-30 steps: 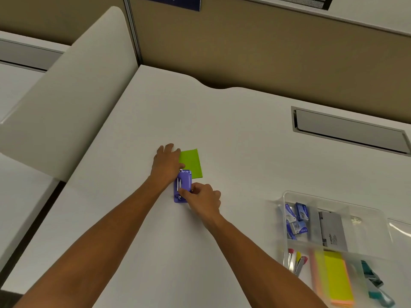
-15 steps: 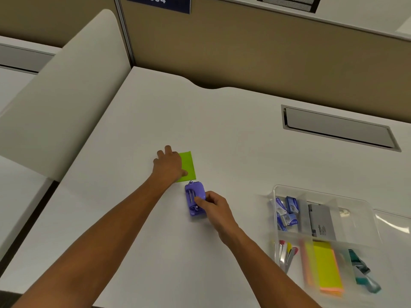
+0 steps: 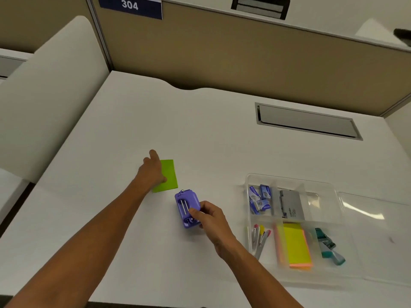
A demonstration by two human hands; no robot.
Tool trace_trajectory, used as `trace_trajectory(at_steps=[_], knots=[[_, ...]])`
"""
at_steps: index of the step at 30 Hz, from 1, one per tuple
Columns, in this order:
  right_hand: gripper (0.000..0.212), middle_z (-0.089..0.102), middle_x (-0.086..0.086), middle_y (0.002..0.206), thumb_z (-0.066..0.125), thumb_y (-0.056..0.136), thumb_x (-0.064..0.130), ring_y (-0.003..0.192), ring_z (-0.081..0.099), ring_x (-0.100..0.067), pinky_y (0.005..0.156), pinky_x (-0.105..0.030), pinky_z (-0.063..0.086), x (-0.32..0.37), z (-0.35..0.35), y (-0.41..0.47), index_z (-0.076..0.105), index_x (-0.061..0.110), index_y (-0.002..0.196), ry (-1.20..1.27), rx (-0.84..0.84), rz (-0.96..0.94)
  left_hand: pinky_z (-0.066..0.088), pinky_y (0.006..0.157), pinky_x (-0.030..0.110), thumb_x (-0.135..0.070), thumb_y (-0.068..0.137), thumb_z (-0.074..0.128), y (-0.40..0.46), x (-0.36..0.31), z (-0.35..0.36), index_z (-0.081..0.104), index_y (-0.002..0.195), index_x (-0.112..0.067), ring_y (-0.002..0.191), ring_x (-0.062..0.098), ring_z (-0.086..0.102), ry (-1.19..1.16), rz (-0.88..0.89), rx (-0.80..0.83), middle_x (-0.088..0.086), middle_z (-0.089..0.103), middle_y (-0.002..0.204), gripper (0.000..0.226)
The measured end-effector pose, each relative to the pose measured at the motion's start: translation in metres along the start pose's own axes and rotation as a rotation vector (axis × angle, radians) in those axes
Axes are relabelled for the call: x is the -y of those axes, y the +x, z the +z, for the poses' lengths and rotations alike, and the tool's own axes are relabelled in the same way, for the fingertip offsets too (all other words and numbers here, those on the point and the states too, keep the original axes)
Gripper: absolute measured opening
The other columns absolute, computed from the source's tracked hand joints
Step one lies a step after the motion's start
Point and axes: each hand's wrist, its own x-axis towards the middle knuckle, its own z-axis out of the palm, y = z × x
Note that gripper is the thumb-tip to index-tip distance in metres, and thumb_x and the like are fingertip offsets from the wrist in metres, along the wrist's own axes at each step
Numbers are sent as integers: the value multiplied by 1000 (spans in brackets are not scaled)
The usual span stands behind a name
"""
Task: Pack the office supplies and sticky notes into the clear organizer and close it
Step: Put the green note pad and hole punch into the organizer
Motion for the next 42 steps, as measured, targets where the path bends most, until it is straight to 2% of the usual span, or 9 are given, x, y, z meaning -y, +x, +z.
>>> trace_trajectory(at_steps=[3, 9, 13, 20, 28, 30, 34, 39, 42], knots=[[9, 71, 3, 89, 65, 89, 28, 78, 61, -5, 77, -27, 47, 0, -13, -11, 69, 21, 88, 32, -21, -21, 45, 74, 44, -1, 82, 61, -15, -4, 10, 27, 127, -6, 94, 41, 57, -97, 46, -149, 23, 48, 113, 57], [11, 70, 1, 100, 65, 86, 14, 84, 61, -11, 69, -22, 47, 2, -51, -28, 66, 20, 95, 49, -56, -90, 43, 71, 36, -2, 86, 47, -48, -19, 22, 50, 109, -18, 87, 31, 52, -211, 84, -242, 14, 47, 110, 28], [9, 70, 0, 100, 65, 88, 13, 81, 61, -11, 65, -22, 45, -1, -81, -40, 64, 20, 94, 61, -95, -107, 42, 76, 34, -5, 86, 57, -76, -39, 31, 58, 106, -19, 97, 29, 54, -300, 124, -266, 11, 53, 113, 25], [10, 70, -8, 93, 62, 91, 17, 76, 65, -19, 59, -27, 50, -7, -153, -51, 64, 13, 100, 171, -219, -107, 47, 85, 39, -4, 87, 61, -131, -93, 46, 62, 106, -22, 98, 29, 57, -441, 181, -284, 7, 56, 115, 26], [7, 67, -8, 99, 60, 93, 18, 85, 66, -23, 69, -37, 56, -10, -244, -52, 60, 19, 99, 161, -378, -141, 50, 86, 37, -4, 87, 62, -186, -178, 75, 62, 104, -25, 95, 23, 59, -490, 280, -220, 1, 55, 113, 27], [6, 65, -4, 97, 59, 93, 18, 83, 65, -19, 63, -30, 55, -12, -266, -51, 58, 22, 98, 123, -421, -148, 51, 83, 35, -5, 87, 63, -198, -198, 87, 61, 101, -28, 90, 20, 59, -495, 320, -178, -1, 54, 111, 28], [10, 60, 0, 95, 57, 95, 18, 78, 59, -12, 57, -20, 44, -19, -303, -43, 51, 24, 99, 28, -478, -136, 53, 77, 32, -5, 88, 62, -212, -230, 115, 62, 100, -28, 89, 18, 59, -449, 366, -59, -2, 55, 113, 26], [9, 57, -3, 90, 55, 96, 21, 75, 55, -16, 62, -27, 48, -23, -329, -28, 47, 24, 93, -54, -488, -108, 51, 81, 29, -7, 89, 60, -217, -254, 144, 64, 106, -26, 96, 17, 58, -308, 346, 33, 1, 60, 117, 26], [4, 58, -12, 90, 53, 95, 17, 71, 54, -19, 64, -33, 50, -22, -336, -17, 53, 13, 96, -139, -469, -68, 46, 79, 24, -3, 90, 57, -217, -263, 159, 63, 111, -24, 97, 16, 57, -188, 351, 64, 2, 59, 121, 30]])
